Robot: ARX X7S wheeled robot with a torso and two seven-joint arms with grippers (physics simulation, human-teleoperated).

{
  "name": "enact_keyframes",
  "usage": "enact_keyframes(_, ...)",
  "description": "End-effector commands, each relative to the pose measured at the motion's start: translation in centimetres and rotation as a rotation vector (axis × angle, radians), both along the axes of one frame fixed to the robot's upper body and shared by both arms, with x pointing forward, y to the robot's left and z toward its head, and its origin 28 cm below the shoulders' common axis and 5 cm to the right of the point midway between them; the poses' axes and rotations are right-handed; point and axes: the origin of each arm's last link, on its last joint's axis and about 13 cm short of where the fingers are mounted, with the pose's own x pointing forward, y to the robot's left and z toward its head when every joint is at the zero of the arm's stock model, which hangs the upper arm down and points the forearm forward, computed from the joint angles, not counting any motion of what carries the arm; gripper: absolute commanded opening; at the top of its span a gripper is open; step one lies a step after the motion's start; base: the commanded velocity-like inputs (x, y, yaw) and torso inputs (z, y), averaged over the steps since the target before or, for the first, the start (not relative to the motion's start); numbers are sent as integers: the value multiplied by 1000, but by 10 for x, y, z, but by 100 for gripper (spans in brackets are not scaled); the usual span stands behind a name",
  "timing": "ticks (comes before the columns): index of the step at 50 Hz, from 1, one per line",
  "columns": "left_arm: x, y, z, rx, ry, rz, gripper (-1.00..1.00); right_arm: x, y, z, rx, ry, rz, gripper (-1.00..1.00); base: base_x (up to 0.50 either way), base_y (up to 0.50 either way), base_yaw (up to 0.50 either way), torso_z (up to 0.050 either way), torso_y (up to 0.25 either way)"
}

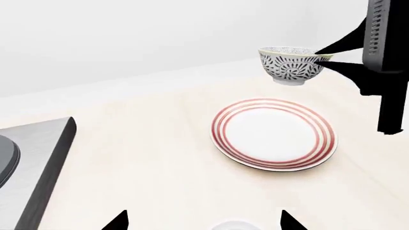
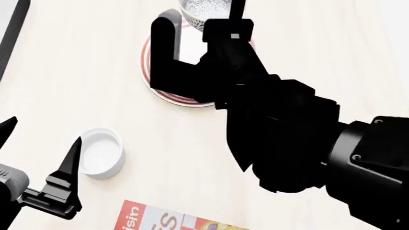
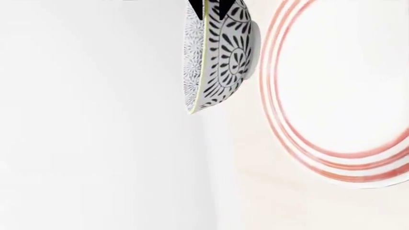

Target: Pick the akita bowl on the cookies box and place it on the plate.

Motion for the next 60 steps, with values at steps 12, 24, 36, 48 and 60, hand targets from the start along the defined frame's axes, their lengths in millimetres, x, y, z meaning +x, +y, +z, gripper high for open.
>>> enact_keyframes(12, 0, 0, 3, -30, -20, -29, 100, 35, 19, -41, 76, -79, 5, -100, 0, 0, 0, 0, 0)
enact_keyframes(24, -1, -2, 2, -25, -16, -41, 100, 50, 18, -57, 78, -99, -21, -100, 0, 0, 0, 0, 1)
enact_keyframes(36, -1, 0, 3, -28, -19, -38, 100, 51, 21, -70, 54, -129, -29, -100, 0, 0, 0, 0, 0)
enact_keyframes(48, -2, 1, 3, -31, -21, -35, 100, 30, 22, -87, 64, -72, 32, -100, 0, 0, 0, 0, 1)
enact_keyframes(60, -2, 0, 3, -30, -22, -37, 100, 30, 18, -105, 33, -55, 25, -100, 0, 0, 0, 0, 1)
